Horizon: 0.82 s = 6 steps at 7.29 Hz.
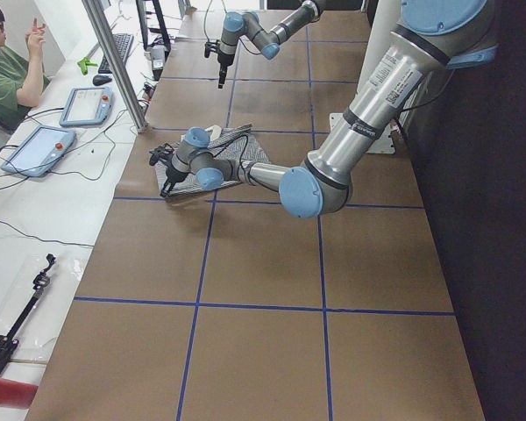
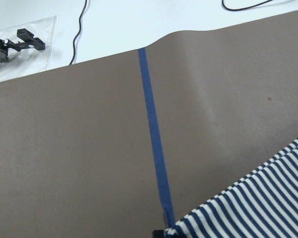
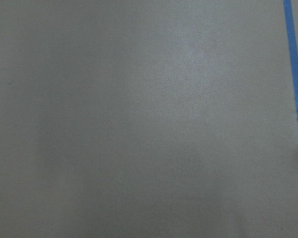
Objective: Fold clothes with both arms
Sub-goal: 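Grasp the side edge with the left gripper and drag it away from the robot, then move the right gripper down toward the cream collar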
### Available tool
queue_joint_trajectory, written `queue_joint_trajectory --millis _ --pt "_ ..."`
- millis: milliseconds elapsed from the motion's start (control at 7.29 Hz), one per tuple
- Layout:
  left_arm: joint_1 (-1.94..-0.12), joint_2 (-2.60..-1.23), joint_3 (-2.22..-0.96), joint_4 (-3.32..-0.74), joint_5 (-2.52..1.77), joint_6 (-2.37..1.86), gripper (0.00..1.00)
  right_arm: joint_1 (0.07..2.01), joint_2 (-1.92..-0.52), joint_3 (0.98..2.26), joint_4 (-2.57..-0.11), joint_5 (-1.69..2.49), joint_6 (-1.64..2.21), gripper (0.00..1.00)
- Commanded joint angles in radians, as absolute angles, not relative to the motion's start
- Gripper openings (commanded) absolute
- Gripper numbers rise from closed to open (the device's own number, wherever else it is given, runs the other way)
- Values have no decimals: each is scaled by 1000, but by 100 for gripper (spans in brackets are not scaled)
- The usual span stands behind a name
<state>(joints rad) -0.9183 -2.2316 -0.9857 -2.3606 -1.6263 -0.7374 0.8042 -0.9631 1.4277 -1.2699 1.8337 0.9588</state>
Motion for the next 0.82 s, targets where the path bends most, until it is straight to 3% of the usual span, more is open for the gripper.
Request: queue_joint_trajectory --millis 0,137,549,686 --pt "-920 -2206 -980 -2416 -1632 -703 100 781 -947 1421 -1269 1832 1055 100" --pt "-923 -2189 -1001 -2439 -1649 -657 100 756 -912 1416 -1267 1816 1143 99" --pt "-927 -2186 -1019 -2441 -1663 -641 100 643 -673 1240 -1261 1607 1542 63" --pt "-927 -2183 -1019 -2441 -1663 -641 100 625 -617 1130 -1159 1565 1589 63"
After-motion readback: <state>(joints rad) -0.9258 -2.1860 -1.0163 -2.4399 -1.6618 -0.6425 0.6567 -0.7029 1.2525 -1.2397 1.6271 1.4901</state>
